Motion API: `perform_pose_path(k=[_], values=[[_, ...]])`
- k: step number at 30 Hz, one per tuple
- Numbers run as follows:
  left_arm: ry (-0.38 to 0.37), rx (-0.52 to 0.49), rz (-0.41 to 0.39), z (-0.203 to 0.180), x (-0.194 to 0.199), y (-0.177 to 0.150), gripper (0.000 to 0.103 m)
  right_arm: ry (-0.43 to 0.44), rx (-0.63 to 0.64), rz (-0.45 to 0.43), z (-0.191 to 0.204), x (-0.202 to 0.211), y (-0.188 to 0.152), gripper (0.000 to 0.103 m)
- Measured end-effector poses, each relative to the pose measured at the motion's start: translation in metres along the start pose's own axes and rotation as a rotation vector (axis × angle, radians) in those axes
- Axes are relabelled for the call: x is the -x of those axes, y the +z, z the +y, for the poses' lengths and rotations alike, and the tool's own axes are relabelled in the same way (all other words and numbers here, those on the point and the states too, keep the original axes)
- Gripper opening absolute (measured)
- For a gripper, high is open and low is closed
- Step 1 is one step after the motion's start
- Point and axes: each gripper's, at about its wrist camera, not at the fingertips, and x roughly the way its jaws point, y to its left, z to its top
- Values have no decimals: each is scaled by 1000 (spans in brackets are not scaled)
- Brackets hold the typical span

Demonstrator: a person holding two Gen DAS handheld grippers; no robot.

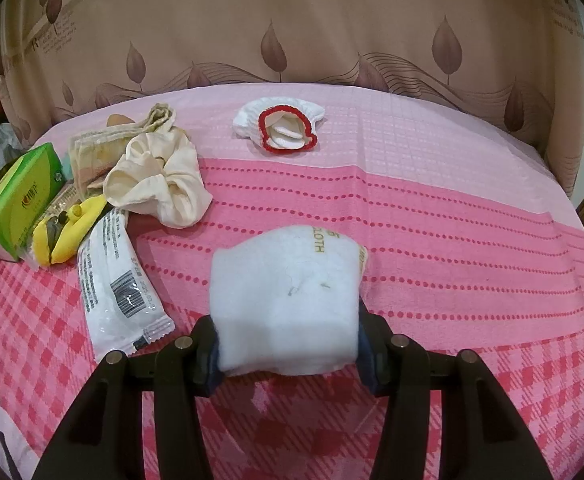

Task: Organize soft objects
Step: 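Carry the black packet into the gold tin and open the left tool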

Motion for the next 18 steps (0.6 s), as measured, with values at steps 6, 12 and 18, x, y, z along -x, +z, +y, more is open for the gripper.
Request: perform_pose_path(k=[6, 12, 18], values=[[18, 31, 40, 23, -19, -9, 31, -8, 5, 0, 0, 0, -2, 49], [19, 34, 58, 32, -29, -11, 32, -10, 6, 0, 0, 0, -3, 49], [28, 42, 73, 38, -38, -10, 33, -12, 7, 0, 0, -1, -2, 49]])
